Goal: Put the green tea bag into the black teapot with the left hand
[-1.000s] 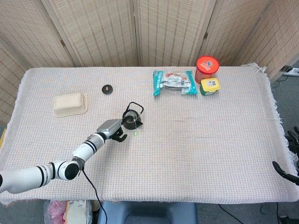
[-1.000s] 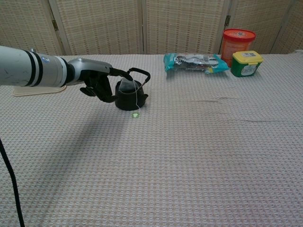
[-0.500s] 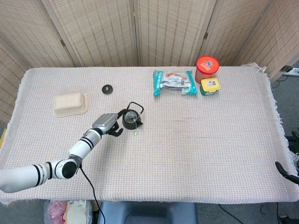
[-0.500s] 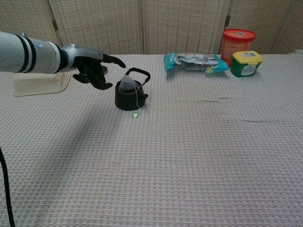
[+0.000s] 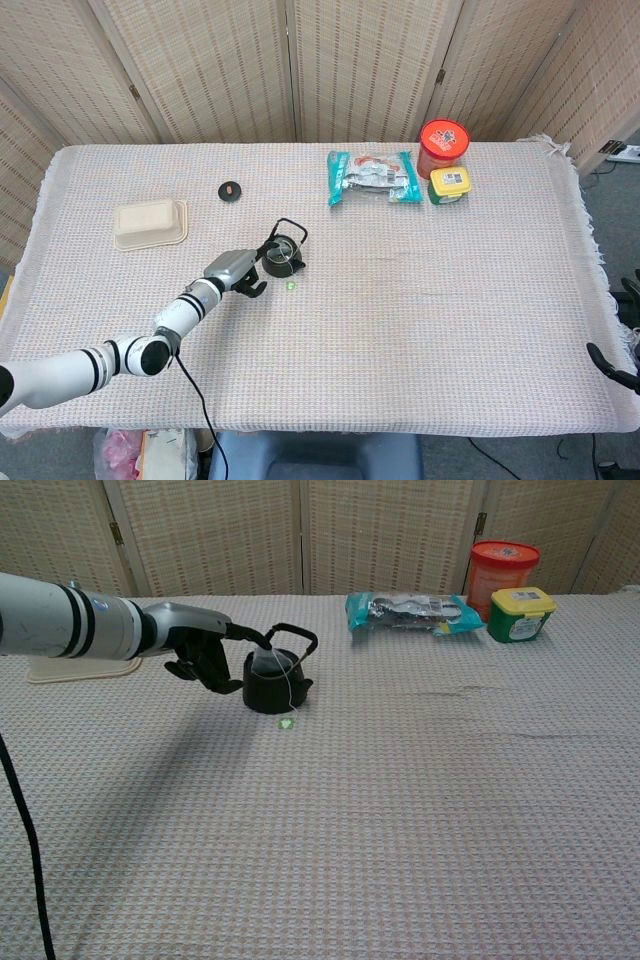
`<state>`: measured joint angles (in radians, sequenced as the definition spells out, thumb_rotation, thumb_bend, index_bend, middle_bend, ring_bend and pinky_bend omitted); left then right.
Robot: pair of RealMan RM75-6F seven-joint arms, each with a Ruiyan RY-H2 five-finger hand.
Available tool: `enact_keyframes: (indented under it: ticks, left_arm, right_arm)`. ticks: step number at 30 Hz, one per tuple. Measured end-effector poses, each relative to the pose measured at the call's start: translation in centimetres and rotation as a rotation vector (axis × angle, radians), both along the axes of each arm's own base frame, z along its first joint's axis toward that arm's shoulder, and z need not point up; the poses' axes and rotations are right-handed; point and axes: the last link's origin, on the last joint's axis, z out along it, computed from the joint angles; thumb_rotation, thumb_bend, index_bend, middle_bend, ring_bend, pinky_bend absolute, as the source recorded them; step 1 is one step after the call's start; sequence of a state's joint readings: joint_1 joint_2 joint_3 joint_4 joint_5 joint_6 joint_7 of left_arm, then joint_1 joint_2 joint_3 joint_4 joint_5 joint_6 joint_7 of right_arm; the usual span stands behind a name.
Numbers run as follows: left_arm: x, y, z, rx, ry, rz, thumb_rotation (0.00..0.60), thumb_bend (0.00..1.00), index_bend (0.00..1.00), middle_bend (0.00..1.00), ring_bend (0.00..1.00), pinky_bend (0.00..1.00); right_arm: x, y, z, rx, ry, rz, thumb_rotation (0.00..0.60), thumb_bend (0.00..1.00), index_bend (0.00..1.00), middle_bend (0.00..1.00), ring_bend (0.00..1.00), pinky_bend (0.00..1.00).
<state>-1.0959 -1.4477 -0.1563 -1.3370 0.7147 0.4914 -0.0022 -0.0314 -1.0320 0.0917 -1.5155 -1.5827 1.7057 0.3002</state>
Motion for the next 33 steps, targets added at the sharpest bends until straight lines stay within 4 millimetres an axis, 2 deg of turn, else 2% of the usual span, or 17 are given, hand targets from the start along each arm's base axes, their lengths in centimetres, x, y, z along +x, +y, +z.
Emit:
enact_keyframes:
  ticks: [22, 33]
  left_arm:
    - [-1.5, 0.9, -2.9, -0.058, 0.016, 0.023, 0.6, 0.51, 0.0, 1.0, 1.0, 1.0]
    - [-1.2, 1.0, -2.9, -0.063, -0.007, 0.009, 0.6, 0.51, 0.0, 1.0, 1.0, 1.0]
  right_arm:
    - [-0.1, 0.2, 0.2, -0.016, 0.0, -0.001, 0.6, 0.19, 0.0, 0.0, 0.0, 0.0]
    - [0.0, 0.0, 0.0, -0.014, 0.008, -0.004, 0.6, 0.19, 0.0, 0.0, 0.0, 0.0]
